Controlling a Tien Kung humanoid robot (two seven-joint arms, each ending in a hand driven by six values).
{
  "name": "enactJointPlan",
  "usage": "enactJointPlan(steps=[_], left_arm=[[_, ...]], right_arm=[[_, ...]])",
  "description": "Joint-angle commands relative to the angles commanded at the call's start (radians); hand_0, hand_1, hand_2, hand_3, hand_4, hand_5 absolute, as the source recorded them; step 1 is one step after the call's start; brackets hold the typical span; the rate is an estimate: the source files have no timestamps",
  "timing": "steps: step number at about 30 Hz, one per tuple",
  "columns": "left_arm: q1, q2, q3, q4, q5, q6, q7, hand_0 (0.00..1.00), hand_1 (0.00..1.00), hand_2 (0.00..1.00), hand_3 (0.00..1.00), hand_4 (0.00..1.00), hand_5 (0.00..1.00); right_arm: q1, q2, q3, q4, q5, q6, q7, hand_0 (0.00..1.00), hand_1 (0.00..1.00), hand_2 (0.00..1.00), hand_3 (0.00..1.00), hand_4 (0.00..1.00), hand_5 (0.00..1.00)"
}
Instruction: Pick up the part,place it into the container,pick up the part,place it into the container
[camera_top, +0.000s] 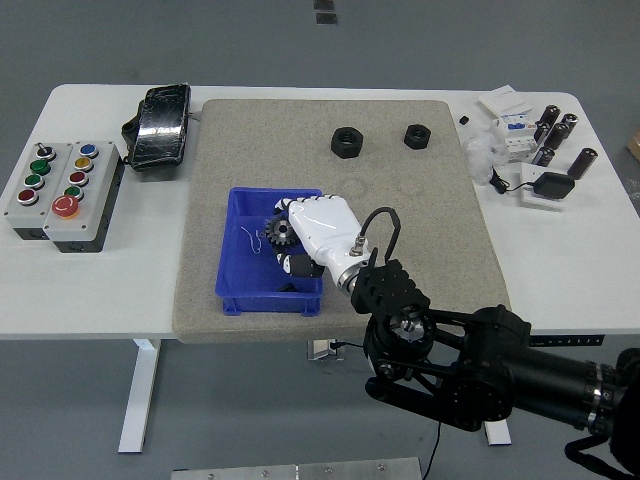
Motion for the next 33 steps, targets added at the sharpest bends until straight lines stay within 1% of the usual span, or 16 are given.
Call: enactJointPlan(steps=[1,2,7,8,13,14,19,20,24,26,27,29,31,32,33], left_arm=[[0.0,0.0,0.0,0.0,-0.001,0.0,-0.001,0.63,0.553,0.531,0.608,0.66,0.403],[0.0,0.0,0.0,0.0,-0.002,-0.001,-0.002,0.63,0.551,0.532,0.611,0.648,0.397],[0.0,0.002,0.001,0.0,-0.002,-0.003,-0.005,0.63,0.551,0.532,0.611,0.648,0.397],[0.0,0.002,0.001,0.0,0.0,-0.004,-0.007,0.63,0.552,0.532,0.611,0.635,0.365],[-0.001,0.001,-0.001,0.0,0.003,-0.007,-0.01,0.63,0.552,0.532,0.611,0.635,0.365],[0.0,0.0,0.0,0.0,0.003,-0.007,-0.011,0.63,0.552,0.532,0.611,0.635,0.347],[0.002,0.0,-0.001,0.0,0.006,-0.01,-0.009,0.63,0.552,0.532,0.611,0.635,0.347],[0.003,0.0,-0.001,0.0,0.006,-0.01,-0.008,0.63,0.552,0.532,0.613,0.643,0.341],[0.004,0.001,0.001,0.0,0.004,-0.01,-0.007,0.63,0.552,0.532,0.613,0.643,0.341],[0.004,0.001,0.002,0.0,0.002,-0.01,-0.008,0.631,0.552,0.531,0.612,0.643,0.345],[0.004,0.001,0.002,0.0,0.002,-0.01,-0.008,0.631,0.552,0.531,0.612,0.643,0.345],[0.004,0.001,0.005,0.0,-0.001,-0.01,-0.009,0.631,0.552,0.531,0.612,0.643,0.345],[0.006,0.0,0.006,0.0,-0.003,-0.01,-0.009,0.631,0.552,0.531,0.612,0.643,0.345],[0.006,0.0,0.006,0.0,-0.004,-0.01,-0.009,0.631,0.549,0.532,0.615,0.654,0.375],[0.007,-0.001,0.007,0.0,-0.006,-0.01,-0.009,0.631,0.549,0.532,0.615,0.654,0.375]], right_arm=[[-0.001,0.001,-0.001,-0.001,0.001,-0.001,0.0,0.672,0.674,0.68,0.688,0.641,0.219],[-0.001,0.001,-0.002,-0.001,0.002,-0.002,0.0,0.674,0.677,0.683,0.686,0.695,0.222],[0.0,0.003,-0.004,0.0,0.001,-0.002,0.0,0.674,0.677,0.683,0.686,0.695,0.222],[0.0,0.003,-0.004,0.001,0.0,-0.003,0.0,0.682,0.681,0.701,0.697,0.79,0.258],[0.0,0.002,-0.002,0.004,-0.007,-0.009,0.0,0.682,0.681,0.701,0.697,0.79,0.258],[0.0,0.002,-0.001,0.004,-0.008,-0.011,0.0,0.682,0.692,0.74,0.722,0.84,0.28],[0.0,0.001,0.0,0.006,-0.009,-0.01,0.0,0.682,0.692,0.74,0.722,0.84,0.28],[0.0,0.001,0.0,0.006,-0.009,-0.01,0.0,0.682,0.696,0.758,0.745,0.85,0.286],[-0.004,0.001,0.01,0.007,-0.015,-0.014,0.0,0.682,0.696,0.758,0.745,0.85,0.286],[-0.011,-0.001,0.029,0.01,-0.019,-0.025,0.0,0.68,0.689,0.755,0.732,0.853,0.299],[-0.018,-0.004,0.048,0.013,-0.019,-0.038,0.0,0.68,0.689,0.755,0.732,0.853,0.299],[-0.035,-0.01,0.087,0.018,-0.016,-0.066,0.0,0.68,0.689,0.755,0.732,0.853,0.299],[-0.062,-0.022,0.134,0.02,-0.006,-0.106,0.001,0.68,0.689,0.755,0.732,0.853,0.299],[-0.076,-0.028,0.156,0.02,0.0,-0.125,0.005,0.654,0.68,0.743,0.708,0.839,0.294],[-0.09,-0.034,0.179,0.02,0.005,-0.143,0.01,0.654,0.68,0.743,0.708,0.839,0.294]])
